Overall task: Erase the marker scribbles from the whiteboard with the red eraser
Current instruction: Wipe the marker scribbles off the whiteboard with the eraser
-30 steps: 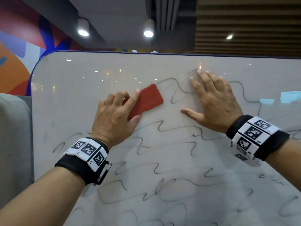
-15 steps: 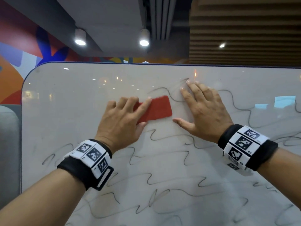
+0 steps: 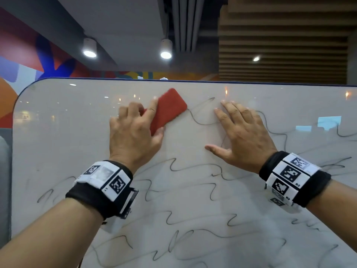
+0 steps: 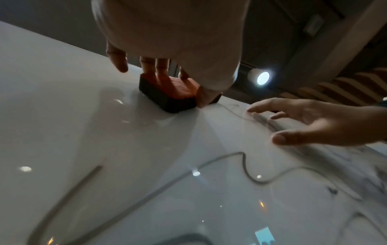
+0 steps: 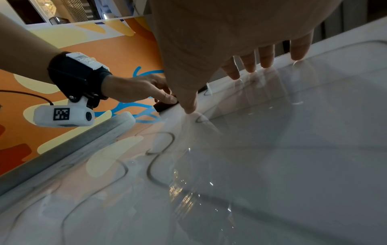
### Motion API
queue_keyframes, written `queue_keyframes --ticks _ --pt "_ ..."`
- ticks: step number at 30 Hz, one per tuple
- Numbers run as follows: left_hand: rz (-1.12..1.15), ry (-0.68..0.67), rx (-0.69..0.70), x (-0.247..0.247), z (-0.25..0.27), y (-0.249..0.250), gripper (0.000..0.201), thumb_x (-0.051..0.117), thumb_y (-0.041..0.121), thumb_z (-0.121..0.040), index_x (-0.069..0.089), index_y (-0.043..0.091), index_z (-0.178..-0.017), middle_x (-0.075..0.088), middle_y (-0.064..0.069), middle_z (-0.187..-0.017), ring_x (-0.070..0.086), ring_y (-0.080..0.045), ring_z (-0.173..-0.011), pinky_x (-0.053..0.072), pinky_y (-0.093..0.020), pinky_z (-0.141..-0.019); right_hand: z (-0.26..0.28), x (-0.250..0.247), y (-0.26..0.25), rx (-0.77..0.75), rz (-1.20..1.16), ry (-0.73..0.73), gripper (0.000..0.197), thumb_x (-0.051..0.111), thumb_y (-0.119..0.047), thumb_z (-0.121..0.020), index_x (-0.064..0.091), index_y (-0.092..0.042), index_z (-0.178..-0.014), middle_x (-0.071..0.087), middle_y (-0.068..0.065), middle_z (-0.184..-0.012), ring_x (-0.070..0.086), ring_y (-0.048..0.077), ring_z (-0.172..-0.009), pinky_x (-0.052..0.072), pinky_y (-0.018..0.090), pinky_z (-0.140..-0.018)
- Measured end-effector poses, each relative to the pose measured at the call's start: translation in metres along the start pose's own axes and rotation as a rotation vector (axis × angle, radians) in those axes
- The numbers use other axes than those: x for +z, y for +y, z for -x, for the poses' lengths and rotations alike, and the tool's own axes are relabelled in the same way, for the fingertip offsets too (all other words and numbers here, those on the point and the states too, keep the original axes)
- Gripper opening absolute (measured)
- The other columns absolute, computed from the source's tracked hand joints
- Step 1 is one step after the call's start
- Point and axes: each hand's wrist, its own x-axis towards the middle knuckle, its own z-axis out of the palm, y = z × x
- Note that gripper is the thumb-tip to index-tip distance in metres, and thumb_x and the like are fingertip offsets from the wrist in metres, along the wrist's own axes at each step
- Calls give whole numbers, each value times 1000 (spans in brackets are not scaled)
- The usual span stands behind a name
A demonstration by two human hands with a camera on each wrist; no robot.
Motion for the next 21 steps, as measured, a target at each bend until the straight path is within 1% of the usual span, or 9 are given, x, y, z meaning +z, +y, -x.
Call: queue_keyframes --ticks 1,2,5,6,9,13,15,18,21 --pt "7 4 -22 0 -2 2 71 62 47 -83 42 23 -147 50 -11 -113 46 -34 -100 40 -45 -76 0 0 1 0 0 1 92 51 -71 -81 38 -9 -147 35 16 -153 33 34 -140 31 51 -111" --pt "-2 8 12 1 -1 5 70 61 47 -84 42 22 -147 50 -11 -112 46 -34 -99 41 -45 -76 0 -1 2 1 0 2 92 53 -71 -80 39 -9 -147 35 16 -153 33 34 -140 31 51 -111" --pt "-61 -12 239 5 7 13 72 57 49 -81 44 21 -146 51 -9 -111 49 -31 -97 42 -44 -78 1 -1 3 0 2 9 92 55 -70 -80 39 -9 -146 36 17 -153 33 34 -140 31 52 -110" --pt "-69 -12 272 5 6 13 72 55 50 -80 46 21 -145 52 -9 -111 50 -30 -97 43 -43 -79 1 -1 3 -2 2 10 91 56 -69 -80 39 -9 -146 36 17 -152 33 34 -140 31 52 -110" --pt "-4 14 253 2 -3 14 68 50 43 -78 52 15 -140 52 -10 -111 51 -30 -97 45 -43 -82 1 0 2 -5 0 7 92 55 -70 -80 39 -9 -147 35 17 -153 33 35 -140 31 52 -111" --pt "54 9 277 8 -5 19 65 54 29 -78 50 1 -136 48 -14 -132 52 -32 -109 47 -44 -94 1 1 3 0 -11 5 91 48 -71 -80 40 -10 -146 35 17 -153 34 35 -140 31 52 -111" --pt "43 0 305 9 -4 19 67 54 27 -79 46 4 -142 47 -14 -137 49 -33 -114 45 -46 -98 1 1 2 -3 -11 8 90 46 -71 -80 40 -11 -146 36 16 -153 34 34 -140 31 52 -110" --pt "22 -24 339 10 -3 17 67 48 29 -84 40 13 -149 49 -13 -134 47 -33 -112 47 -48 -93 1 1 2 -6 -11 11 89 47 -71 -80 40 -12 -146 36 16 -153 33 35 -140 31 52 -110" --pt "63 9 186 11 -6 19 69 50 32 -84 39 15 -149 49 -13 -132 46 -35 -111 46 -48 -87 1 1 2 -7 -7 9 89 48 -71 -80 40 -12 -146 35 16 -153 33 35 -140 31 52 -110"
